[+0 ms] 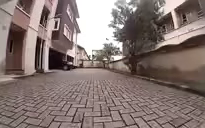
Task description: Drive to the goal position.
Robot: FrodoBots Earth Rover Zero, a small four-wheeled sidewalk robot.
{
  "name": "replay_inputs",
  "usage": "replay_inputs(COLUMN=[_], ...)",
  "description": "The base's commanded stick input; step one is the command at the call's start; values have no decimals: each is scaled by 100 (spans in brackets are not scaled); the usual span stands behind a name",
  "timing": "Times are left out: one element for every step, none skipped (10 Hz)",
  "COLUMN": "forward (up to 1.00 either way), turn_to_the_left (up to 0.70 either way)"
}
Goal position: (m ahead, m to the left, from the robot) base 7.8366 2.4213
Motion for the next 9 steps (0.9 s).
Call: replay_inputs(forward=[70, 70, 70, 70, 70, 70, 70, 70, 70], turn_to_the_left=[0, 0, 0, 0, 0, 0, 0, 0, 0])
